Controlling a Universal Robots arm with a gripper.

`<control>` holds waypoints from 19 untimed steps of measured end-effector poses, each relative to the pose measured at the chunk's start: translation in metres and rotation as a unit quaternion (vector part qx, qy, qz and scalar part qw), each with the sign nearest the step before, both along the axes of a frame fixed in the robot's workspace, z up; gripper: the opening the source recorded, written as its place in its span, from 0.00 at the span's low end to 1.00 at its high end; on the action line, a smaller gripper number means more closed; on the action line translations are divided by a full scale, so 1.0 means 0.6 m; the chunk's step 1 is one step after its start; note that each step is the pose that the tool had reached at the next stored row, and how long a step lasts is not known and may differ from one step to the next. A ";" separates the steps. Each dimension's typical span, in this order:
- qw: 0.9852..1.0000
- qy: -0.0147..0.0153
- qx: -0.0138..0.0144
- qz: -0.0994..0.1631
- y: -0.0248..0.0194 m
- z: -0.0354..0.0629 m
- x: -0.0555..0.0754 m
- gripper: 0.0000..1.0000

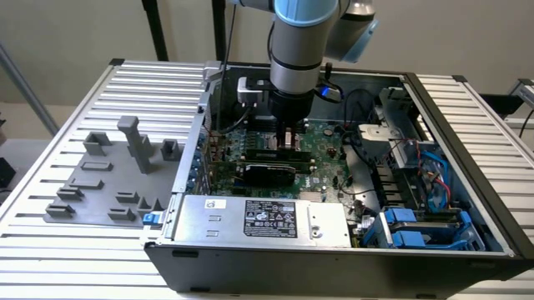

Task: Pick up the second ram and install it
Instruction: 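Insert the second ram into the second slot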

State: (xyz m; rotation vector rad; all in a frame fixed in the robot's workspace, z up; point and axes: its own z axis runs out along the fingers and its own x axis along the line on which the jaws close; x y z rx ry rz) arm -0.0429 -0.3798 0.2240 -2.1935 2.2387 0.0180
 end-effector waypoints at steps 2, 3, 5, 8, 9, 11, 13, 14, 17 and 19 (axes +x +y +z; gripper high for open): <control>1.000 0.000 0.000 0.000 0.0006 -0.001 0.000 0.14; 1.000 0.000 0.000 0.000 0.0009 -0.001 0.000 0.14; 1.000 0.000 0.000 -0.001 0.0013 -0.001 0.000 0.14; 1.000 0.000 0.000 -0.001 0.0014 -0.002 0.000 0.14; 1.000 0.000 0.000 -0.001 0.0014 -0.002 0.000 0.14; 1.000 0.000 0.000 -0.001 0.0014 -0.003 0.000 0.14; 1.000 0.000 0.000 -0.002 0.0016 -0.003 0.000 0.14; 1.000 0.000 0.000 -0.002 0.0016 -0.003 0.000 0.14; 1.000 0.000 0.000 -0.003 0.0018 -0.004 0.000 0.14; 1.000 0.000 0.000 -0.003 0.0019 -0.004 0.000 0.14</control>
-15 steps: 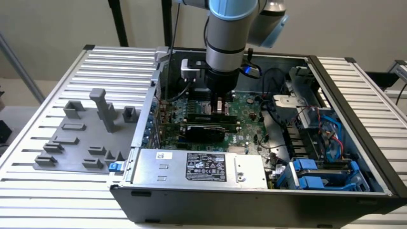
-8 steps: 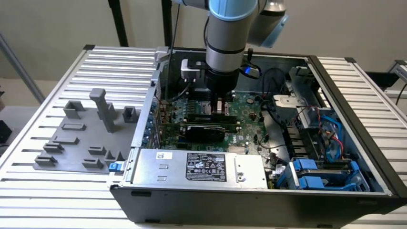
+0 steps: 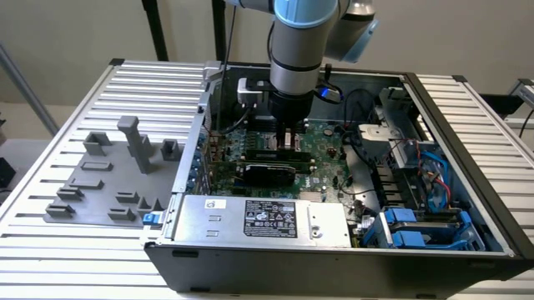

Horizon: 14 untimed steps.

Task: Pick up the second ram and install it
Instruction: 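Insert the second ram into the second slot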

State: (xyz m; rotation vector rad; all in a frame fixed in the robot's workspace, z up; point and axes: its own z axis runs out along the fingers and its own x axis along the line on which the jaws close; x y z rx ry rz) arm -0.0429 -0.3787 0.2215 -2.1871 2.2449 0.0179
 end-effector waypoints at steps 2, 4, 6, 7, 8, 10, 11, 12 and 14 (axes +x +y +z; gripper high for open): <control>1.000 0.000 0.000 0.000 0.0001 0.000 0.000 0.14; 1.000 0.000 0.000 0.000 0.0002 -0.001 0.000 0.14; 1.000 0.000 0.000 0.000 0.0003 -0.001 0.000 0.14; 1.000 0.000 0.000 0.000 0.0003 -0.002 0.000 0.14; 1.000 0.000 0.000 0.000 0.0004 -0.002 0.000 0.14; 1.000 0.000 0.000 0.000 0.0005 -0.003 0.000 0.14; 1.000 0.000 0.000 0.000 0.0006 -0.003 0.000 0.14; 1.000 0.000 0.000 0.000 0.0006 -0.003 0.000 0.14; 1.000 0.000 0.000 0.000 0.0007 -0.004 0.000 0.14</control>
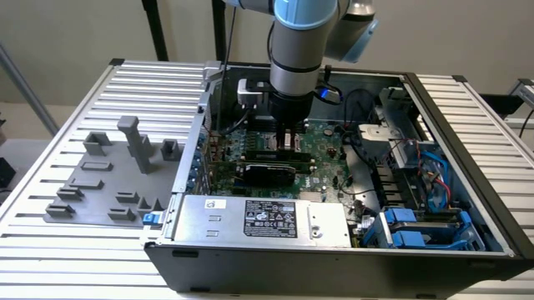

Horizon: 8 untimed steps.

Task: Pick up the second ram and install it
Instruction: 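Insert the second ram into the second slot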

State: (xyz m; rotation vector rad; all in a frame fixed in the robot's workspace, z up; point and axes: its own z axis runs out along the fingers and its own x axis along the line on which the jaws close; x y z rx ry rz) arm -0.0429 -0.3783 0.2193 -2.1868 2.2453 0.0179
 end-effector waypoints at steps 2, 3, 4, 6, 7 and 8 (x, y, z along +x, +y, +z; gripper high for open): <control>1.000 0.000 0.000 0.000 0.0000 -0.001 0.000 0.14; 1.000 0.000 0.000 0.000 0.0001 -0.001 0.000 0.14; 1.000 0.000 0.000 0.000 0.0001 -0.001 0.000 0.14; 1.000 0.000 0.000 0.000 0.0001 -0.001 0.000 0.14; 1.000 0.000 0.000 0.000 0.0002 -0.002 0.000 0.15; 1.000 0.000 0.000 0.000 0.0002 -0.002 0.000 0.15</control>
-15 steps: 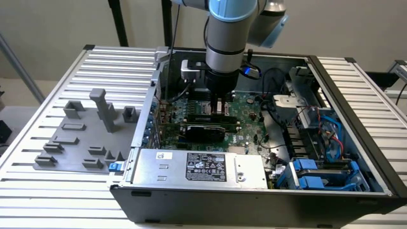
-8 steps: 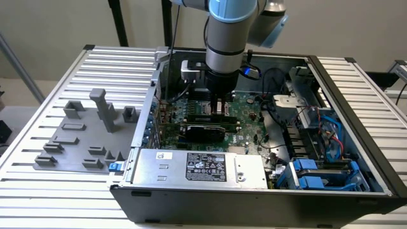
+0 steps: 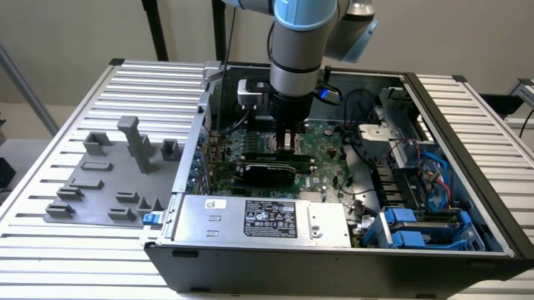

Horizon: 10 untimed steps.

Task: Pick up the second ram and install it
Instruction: 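Insert the second ram into the second slot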

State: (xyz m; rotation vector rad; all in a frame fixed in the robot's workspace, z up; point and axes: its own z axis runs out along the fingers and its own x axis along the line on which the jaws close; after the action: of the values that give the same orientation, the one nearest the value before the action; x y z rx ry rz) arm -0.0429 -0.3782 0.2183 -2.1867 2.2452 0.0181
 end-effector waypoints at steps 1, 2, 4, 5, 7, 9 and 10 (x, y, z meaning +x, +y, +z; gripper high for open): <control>1.000 0.000 0.000 0.000 0.0000 0.000 0.000 0.15; 1.000 0.000 0.000 0.000 0.0000 0.000 0.000 0.22; 1.000 0.000 0.000 0.000 0.0000 0.000 0.000 0.22; 1.000 0.000 0.000 0.000 -0.0001 0.001 0.000 0.22; 1.000 0.000 0.000 0.000 0.0000 0.004 0.000 0.22; 1.000 0.001 0.001 0.000 -0.0001 0.009 0.000 0.22; 1.000 0.001 0.001 0.000 -0.0001 0.013 0.000 0.22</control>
State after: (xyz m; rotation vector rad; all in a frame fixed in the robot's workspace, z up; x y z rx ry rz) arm -0.0429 -0.3782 0.2258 -2.1869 2.2457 0.0219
